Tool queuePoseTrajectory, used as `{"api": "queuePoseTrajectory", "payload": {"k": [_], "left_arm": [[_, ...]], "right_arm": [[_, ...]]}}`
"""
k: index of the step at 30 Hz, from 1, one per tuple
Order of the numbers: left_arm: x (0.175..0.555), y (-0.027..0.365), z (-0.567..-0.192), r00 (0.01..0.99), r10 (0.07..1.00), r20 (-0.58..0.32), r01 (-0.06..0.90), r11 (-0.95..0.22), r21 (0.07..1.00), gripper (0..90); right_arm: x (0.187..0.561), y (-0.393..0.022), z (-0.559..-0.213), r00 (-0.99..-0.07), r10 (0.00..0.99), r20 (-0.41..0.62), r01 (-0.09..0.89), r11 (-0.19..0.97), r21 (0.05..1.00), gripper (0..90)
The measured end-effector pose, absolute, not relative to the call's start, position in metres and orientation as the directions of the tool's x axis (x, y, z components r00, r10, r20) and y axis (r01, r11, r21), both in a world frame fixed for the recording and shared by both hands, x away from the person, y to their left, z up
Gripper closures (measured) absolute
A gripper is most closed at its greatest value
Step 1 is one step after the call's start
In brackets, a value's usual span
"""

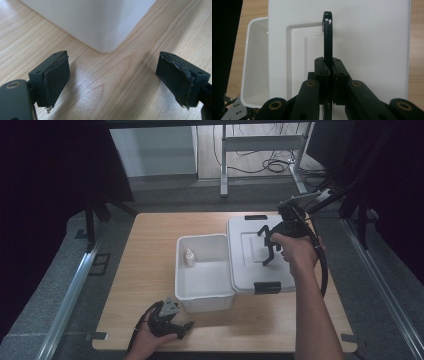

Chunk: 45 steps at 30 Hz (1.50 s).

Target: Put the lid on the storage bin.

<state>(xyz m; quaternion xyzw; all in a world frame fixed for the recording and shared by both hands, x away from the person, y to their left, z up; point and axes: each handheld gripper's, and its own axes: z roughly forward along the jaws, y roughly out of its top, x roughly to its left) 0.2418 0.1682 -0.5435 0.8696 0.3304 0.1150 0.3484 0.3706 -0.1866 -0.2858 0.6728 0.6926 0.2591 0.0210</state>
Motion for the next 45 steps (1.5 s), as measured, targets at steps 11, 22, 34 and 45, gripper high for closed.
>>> {"api": "queuePoseTrajectory", "payload": {"k": [11,22,34,45], "left_arm": [[0.242,0.168,-0.544,0.756,0.654,-0.031,0.495,-0.539,0.682,11.7],[0.242,0.168,-0.544,0.755,0.654,-0.032,0.495,-0.538,0.682,11.8],[0.242,0.168,-0.544,0.757,0.653,-0.032,0.494,-0.539,0.682,11.7],[0.242,0.168,-0.544,0.758,0.652,-0.031,0.493,-0.540,0.683,11.7]], "right_arm": [[0.375,-0.148,-0.290,-0.122,0.913,0.390,0.924,-0.039,0.381,85.4],[0.377,-0.115,-0.294,-0.141,0.896,0.420,0.930,-0.025,0.366,85.4],[0.380,-0.091,-0.307,-0.149,0.892,0.427,0.940,-0.006,0.341,85.3],[0.383,-0.071,-0.315,-0.152,0.888,0.434,0.945,0.003,0.326,85.3]]}}
